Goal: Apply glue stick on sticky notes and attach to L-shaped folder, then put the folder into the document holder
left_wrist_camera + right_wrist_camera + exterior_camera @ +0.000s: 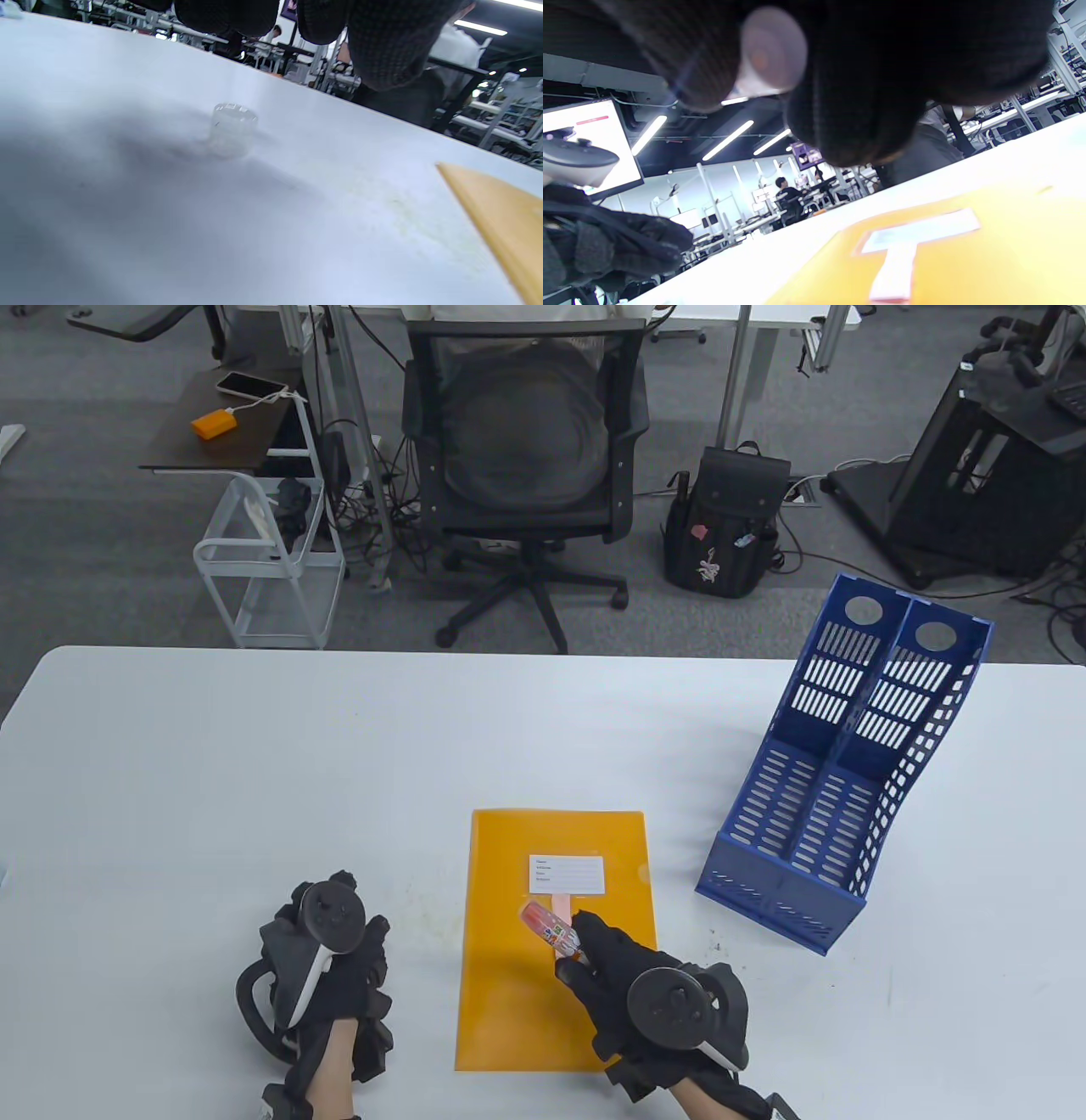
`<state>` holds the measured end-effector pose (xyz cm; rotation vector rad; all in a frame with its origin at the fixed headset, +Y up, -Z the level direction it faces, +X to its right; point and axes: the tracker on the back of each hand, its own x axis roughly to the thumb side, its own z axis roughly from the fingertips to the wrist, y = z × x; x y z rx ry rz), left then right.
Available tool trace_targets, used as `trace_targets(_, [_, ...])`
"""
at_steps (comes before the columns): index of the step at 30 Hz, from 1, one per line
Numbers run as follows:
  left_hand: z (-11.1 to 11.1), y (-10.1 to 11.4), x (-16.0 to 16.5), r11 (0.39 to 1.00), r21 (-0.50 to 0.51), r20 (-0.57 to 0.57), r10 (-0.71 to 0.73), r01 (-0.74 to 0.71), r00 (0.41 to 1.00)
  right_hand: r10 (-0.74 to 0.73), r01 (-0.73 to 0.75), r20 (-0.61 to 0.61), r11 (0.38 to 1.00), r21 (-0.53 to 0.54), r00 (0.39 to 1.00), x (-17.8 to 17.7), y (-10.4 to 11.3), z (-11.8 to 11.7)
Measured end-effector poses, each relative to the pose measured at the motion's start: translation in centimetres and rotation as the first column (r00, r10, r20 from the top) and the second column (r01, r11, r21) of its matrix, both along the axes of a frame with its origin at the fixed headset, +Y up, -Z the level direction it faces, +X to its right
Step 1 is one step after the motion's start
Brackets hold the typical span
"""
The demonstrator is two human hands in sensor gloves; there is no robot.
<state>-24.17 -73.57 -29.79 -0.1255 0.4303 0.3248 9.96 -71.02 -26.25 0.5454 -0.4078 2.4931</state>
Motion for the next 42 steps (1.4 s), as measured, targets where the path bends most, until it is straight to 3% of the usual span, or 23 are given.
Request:
trace_targets(16, [-1.8, -3.4, -0.5, 0.988, -0.154, -0.035, 0.003, -0.008, 0.999, 0.082, -0.082, -0.036, 0.997, -0.008, 0.996, -0.7, -0.3, 0.0])
trace_targets(24, [-2.0, -3.5, -0.5, 0.987, -0.156, -0.031, -0.042, 0.037, 0.999, 0.106, -0.106, -0.04, 0.994, -0.007, 0.994, -0.8, -0.3, 0.0])
trace_targets(28, [-1.4, -2.1, -0.1, 1.0, -0.03, -0.013, 0.004, -0.004, 1.0, 0.121, -0.121, -0.04, 0.993, -0.009, 0.992, -0.9, -0.4, 0.0])
trace_targets(32, [-0.5, 0.5, 1.4, 0.977, 0.164, 0.12, 0.12, -0.139, 0.985, 0.141, -0.141, -0.035, 0.99, -0.004, 0.989, -0.9, -0.3, 0.0])
trace_targets(35, [-0.2, 1.6, 2.7, 0.919, 0.209, 0.306, 0.263, -0.334, 0.915, 0.139, -0.14, -0.032, 0.99, -0.014, 0.99, -0.9, -0.3, -0.1])
trace_targets(37, [0.0, 1.8, 3.8, 0.866, 0.163, 0.407, 0.377, -0.472, 0.832, 0.128, -0.129, -0.038, 0.991, -0.022, 0.991, -0.8, -0.3, -0.1])
trace_targets(38, [0.0, 1.8, 4.6, 0.823, 0.127, 0.472, 0.441, -0.554, 0.764, 0.116, -0.117, -0.04, 0.993, -0.026, 0.992, -0.8, -0.3, -0.2])
trace_targets(42, [0.1, 1.9, 7.0, 0.723, 0.034, 0.557, 0.56, -0.69, 0.613, 0.08, -0.083, -0.079, 0.996, -0.039, 0.994, -0.7, -0.2, -0.2])
